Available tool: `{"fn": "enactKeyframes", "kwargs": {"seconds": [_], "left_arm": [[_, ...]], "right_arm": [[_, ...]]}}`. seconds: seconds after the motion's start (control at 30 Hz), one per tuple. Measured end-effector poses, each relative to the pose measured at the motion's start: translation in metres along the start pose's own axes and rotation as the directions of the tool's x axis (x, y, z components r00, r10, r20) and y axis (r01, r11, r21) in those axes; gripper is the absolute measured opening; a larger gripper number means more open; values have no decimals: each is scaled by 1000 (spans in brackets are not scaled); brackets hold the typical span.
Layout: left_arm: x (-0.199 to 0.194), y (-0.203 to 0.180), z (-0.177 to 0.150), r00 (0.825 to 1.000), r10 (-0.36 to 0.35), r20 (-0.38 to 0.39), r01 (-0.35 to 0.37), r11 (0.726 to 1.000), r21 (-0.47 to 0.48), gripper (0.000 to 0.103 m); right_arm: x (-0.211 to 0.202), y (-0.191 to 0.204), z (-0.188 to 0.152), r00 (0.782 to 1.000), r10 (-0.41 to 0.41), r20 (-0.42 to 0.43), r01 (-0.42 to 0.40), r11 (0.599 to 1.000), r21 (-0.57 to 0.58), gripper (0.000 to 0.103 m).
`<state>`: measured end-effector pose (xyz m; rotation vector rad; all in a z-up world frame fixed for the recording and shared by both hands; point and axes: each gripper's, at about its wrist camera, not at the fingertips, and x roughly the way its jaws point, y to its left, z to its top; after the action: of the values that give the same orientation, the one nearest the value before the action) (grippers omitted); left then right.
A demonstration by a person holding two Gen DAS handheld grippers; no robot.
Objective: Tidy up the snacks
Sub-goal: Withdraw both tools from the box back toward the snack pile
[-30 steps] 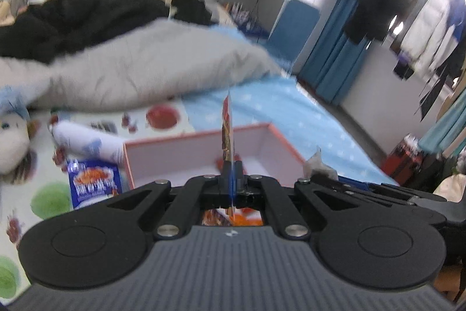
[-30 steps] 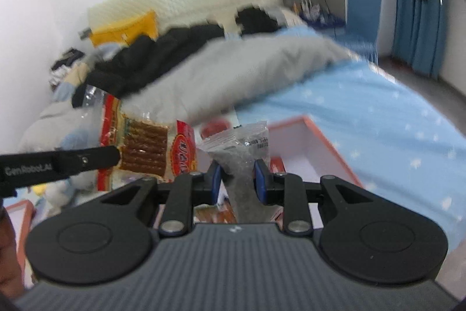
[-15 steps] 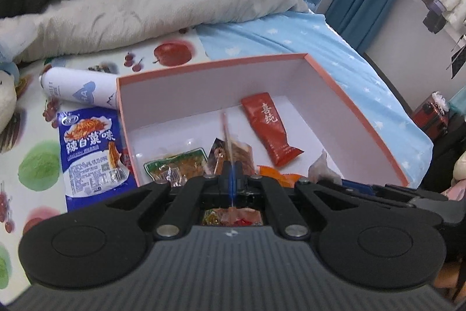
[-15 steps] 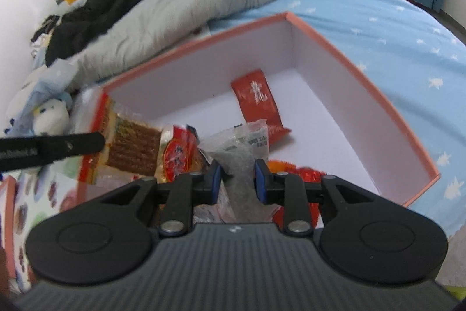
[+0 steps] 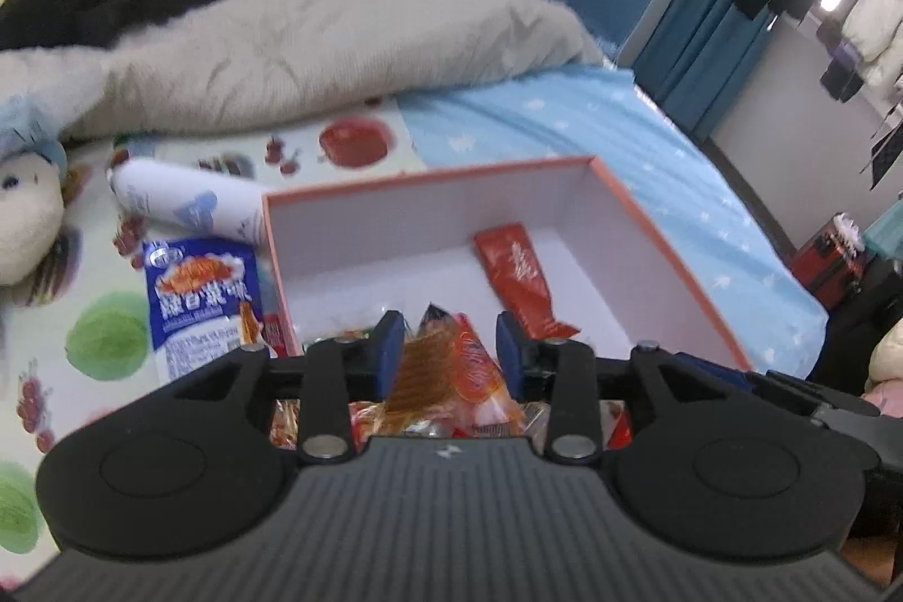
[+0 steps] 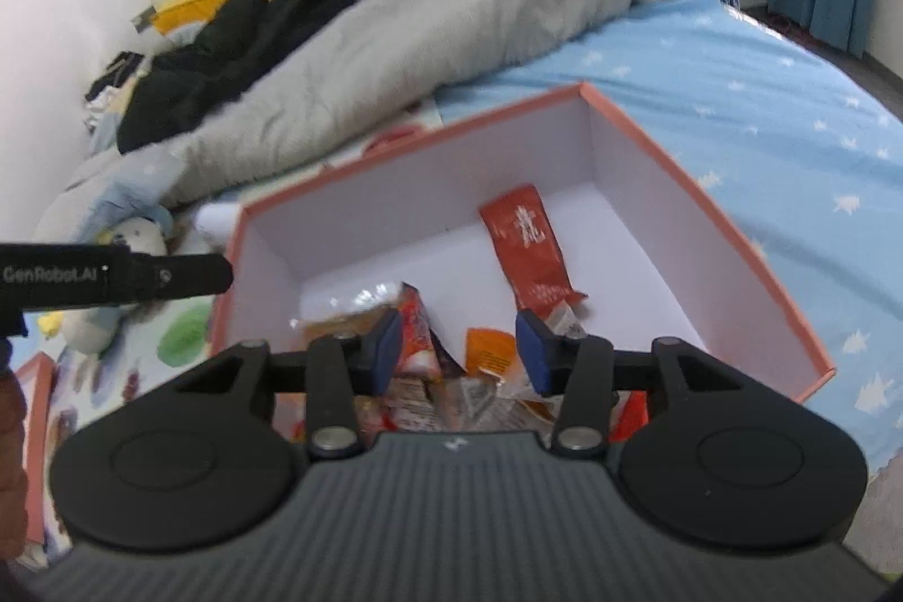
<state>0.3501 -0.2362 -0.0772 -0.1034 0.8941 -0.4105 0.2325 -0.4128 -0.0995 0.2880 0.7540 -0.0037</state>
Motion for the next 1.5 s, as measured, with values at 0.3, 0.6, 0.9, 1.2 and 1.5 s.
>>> {"fn": "enactKeyframes", "kwargs": {"seconds": [0.3, 0.6, 0.9, 1.2, 1.5], "left_arm": [[-86, -4, 3, 991, -25, 129, 19, 999, 46, 41], [-162, 8, -19, 973, -39, 227, 25, 998, 62, 41], [-211, 43, -56, 960, -11, 280, 5, 1000, 22, 41], [-245, 87, -102, 955, 46, 294, -42, 999, -18, 41], [-252, 131, -153, 958, 100, 270, -69, 990, -119, 41]], "right_arm": [[-64, 41, 9, 991, 24, 130, -20, 999, -32, 47], [-111, 86, 0, 974, 36, 226, -16, 996, -89, 48], [-136, 128, -22, 955, 69, 290, -31, 991, -133, 48], [-135, 167, -62, 955, 109, 276, -72, 987, -141, 48], [-124, 195, -111, 966, 115, 230, -73, 980, -183, 48]]}}
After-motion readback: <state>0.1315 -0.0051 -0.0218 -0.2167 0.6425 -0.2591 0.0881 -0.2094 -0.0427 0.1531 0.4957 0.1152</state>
